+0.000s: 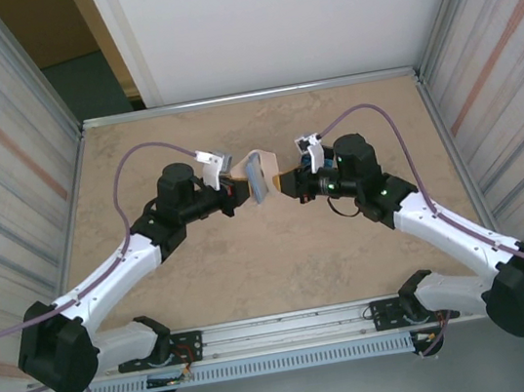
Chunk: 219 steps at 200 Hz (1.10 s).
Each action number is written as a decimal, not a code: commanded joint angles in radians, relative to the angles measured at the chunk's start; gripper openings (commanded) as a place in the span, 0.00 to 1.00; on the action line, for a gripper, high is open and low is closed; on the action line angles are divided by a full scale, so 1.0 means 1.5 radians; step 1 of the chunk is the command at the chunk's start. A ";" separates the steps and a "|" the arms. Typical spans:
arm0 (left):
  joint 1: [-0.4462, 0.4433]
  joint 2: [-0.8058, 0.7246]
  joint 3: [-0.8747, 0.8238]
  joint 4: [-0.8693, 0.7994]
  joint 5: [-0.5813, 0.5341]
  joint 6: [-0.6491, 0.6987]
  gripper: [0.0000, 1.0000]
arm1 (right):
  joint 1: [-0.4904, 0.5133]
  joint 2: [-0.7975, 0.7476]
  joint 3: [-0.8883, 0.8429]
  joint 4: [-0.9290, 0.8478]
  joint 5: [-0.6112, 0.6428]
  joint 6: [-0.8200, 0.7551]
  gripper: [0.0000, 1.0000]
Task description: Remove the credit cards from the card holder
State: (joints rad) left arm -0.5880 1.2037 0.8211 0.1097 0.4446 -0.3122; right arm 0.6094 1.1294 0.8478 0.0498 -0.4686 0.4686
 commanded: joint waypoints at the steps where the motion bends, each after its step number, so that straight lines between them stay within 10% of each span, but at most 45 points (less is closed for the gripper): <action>1: 0.001 0.002 0.006 0.054 0.047 -0.023 0.00 | 0.017 0.012 0.033 -0.012 0.021 -0.036 0.22; 101: 0.002 0.021 0.005 0.102 0.108 -0.061 0.00 | 0.032 0.014 0.043 -0.041 0.064 -0.066 0.59; 219: 0.004 0.033 0.007 0.128 0.155 -0.076 0.00 | 0.034 0.011 0.043 -0.053 0.091 -0.077 0.60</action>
State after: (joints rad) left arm -0.5880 1.2533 0.8207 0.2375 0.6212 -0.4171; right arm 0.6544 1.1549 0.8814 -0.0132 -0.3584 0.3794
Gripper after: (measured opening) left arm 0.075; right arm 0.637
